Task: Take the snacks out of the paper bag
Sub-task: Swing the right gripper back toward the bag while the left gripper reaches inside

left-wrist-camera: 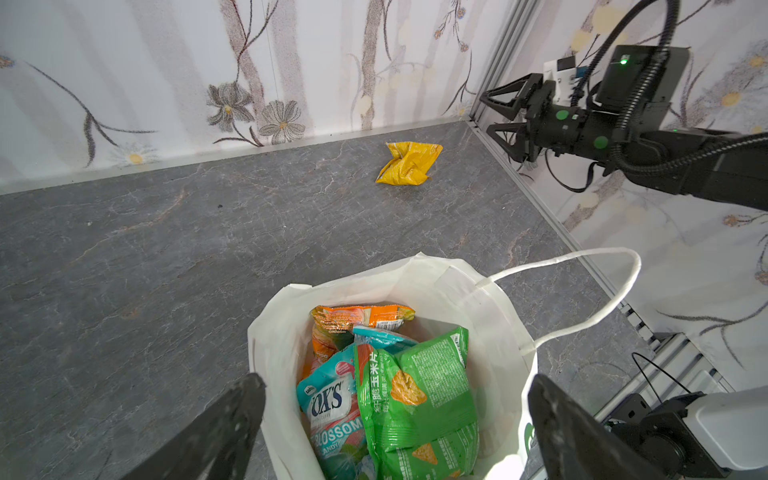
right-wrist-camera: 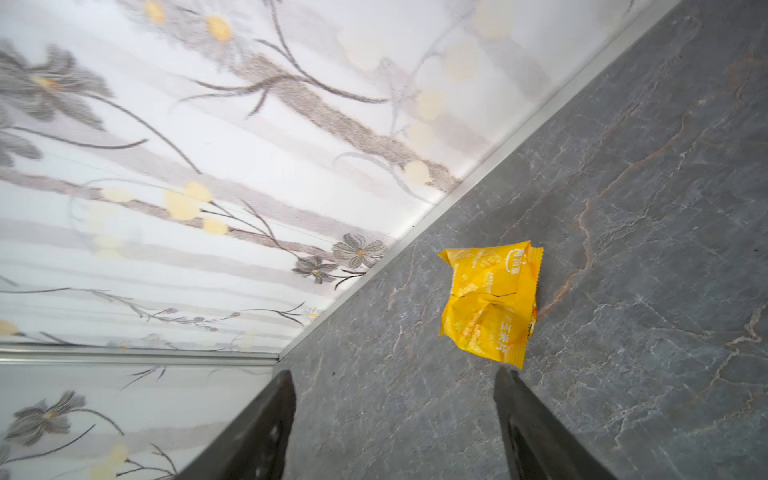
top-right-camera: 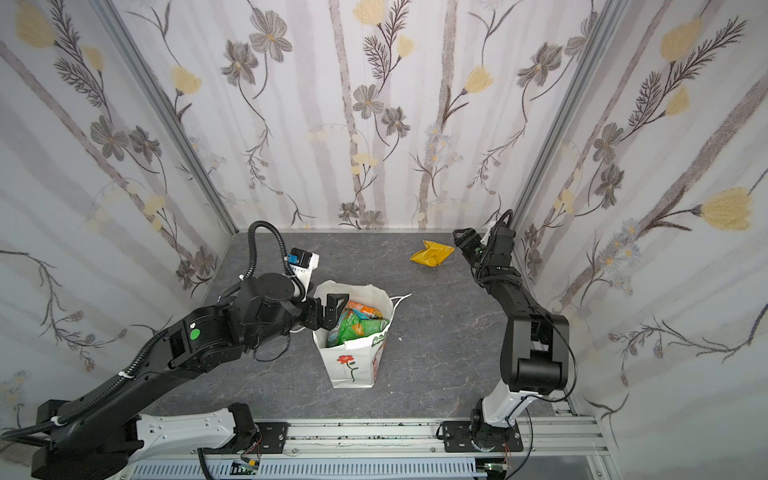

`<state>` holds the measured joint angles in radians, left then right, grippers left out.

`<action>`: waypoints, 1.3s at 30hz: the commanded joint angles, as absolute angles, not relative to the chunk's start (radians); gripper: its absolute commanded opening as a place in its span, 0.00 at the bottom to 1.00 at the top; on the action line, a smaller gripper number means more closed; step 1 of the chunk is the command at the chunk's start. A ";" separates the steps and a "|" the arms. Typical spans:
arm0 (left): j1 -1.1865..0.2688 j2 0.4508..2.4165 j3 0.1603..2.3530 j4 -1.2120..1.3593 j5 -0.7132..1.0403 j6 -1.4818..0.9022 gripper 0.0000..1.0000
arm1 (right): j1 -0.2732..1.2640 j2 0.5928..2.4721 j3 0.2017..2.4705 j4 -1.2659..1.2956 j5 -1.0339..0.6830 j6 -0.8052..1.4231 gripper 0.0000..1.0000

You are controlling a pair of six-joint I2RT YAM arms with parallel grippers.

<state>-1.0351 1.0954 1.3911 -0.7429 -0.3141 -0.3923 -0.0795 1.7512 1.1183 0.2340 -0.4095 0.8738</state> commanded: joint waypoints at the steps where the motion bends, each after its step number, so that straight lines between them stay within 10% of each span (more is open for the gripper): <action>1: -1.036 1.121 1.418 -0.728 -0.344 -0.426 1.00 | -0.075 1.609 1.061 0.324 -0.422 0.881 0.77; 21: -1.034 1.288 1.481 -0.763 -0.269 -0.473 0.99 | 0.231 1.075 1.148 -0.016 -0.792 0.591 0.99; 39: -1.014 1.409 1.403 -0.819 -0.161 -0.541 0.96 | 0.540 1.100 1.278 -0.428 -0.590 0.331 0.99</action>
<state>-1.0210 1.4010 1.4151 -0.8036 -0.1680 -0.5083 0.5217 1.0878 1.2667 -0.3771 -0.6418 0.3820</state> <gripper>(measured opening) 0.960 0.994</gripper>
